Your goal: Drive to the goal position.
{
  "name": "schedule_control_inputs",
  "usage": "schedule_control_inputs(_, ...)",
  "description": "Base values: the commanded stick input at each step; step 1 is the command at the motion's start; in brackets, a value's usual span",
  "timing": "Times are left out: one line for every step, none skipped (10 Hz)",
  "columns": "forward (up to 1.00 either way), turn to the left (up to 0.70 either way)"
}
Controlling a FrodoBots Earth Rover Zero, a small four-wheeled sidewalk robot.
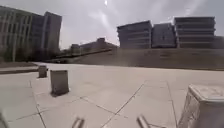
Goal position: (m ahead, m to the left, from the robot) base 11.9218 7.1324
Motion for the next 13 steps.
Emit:
schedule_control_inputs(0.70,0.00)
schedule_control_inputs(0.70,0.00)
schedule_control_inputs(0.70,0.00)
schedule_control_inputs(0.70,0.00)
schedule_control_inputs(0.70,0.00)
schedule_control_inputs(0.70,0.00)
schedule_control_inputs(0.70,0.00)
schedule_control_inputs(0.70,0.00)
schedule_control_inputs(0.70,0.00)
schedule_control_inputs(0.70,0.00)
schedule_control_inputs(0.70,0.00)
schedule_control_inputs(0.70,0.00)
schedule_control_inputs(0.70,0.00)
